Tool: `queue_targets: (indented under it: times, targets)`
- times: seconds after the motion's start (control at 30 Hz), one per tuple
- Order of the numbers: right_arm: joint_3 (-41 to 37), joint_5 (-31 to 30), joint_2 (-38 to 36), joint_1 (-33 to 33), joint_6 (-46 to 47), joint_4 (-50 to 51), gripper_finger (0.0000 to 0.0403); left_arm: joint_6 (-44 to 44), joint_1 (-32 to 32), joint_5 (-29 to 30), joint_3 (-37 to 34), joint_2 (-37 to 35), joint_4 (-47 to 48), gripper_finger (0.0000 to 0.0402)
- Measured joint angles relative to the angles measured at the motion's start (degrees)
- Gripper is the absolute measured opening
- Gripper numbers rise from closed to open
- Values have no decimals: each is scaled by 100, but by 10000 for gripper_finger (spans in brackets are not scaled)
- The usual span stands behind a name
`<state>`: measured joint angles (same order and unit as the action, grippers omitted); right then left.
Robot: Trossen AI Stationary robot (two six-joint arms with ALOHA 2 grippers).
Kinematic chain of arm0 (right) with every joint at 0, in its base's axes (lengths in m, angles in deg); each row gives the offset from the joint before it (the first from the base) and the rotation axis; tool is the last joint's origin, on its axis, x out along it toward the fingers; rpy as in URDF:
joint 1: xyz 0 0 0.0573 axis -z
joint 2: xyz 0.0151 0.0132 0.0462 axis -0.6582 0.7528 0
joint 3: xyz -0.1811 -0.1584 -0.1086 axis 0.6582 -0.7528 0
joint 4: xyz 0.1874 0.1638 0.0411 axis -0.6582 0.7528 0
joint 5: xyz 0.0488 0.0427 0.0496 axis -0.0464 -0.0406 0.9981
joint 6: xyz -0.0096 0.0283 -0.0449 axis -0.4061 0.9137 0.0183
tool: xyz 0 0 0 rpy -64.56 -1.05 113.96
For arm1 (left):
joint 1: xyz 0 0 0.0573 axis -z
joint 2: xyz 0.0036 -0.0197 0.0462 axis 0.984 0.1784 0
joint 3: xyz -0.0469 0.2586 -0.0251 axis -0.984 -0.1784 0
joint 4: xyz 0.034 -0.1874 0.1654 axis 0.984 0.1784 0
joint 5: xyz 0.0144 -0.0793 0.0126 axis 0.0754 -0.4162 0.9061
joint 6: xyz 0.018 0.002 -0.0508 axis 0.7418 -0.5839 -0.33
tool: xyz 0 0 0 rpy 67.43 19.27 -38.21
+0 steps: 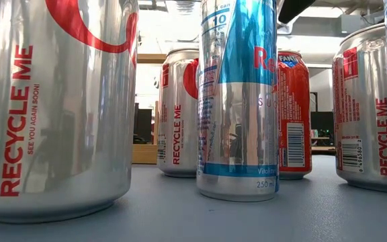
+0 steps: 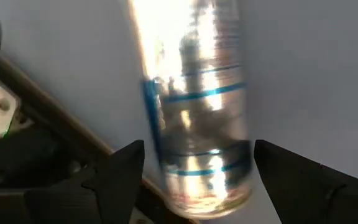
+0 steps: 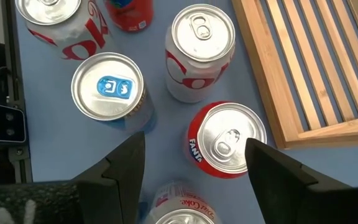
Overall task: Place canned beverage on shelf
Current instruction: Put the top blue soda can on the shelf
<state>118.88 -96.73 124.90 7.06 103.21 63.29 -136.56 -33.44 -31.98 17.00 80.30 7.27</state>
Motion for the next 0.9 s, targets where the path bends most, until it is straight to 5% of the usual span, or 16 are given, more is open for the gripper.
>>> queue_targets:
  times: [0.27, 0.57, 0.9]
  targets:
    - [0, 2, 0, 2, 1, -28, 249, -261, 76, -437, -851, -182, -1166, 285]
    - [0, 0, 0, 92, 0, -75, 249, -516, 21, -347, -619, -419, -1318, 230]
    - [0, -69, 0, 90, -48, -70, 249, -20, -110, -1535, 207, -481, -984, 232]
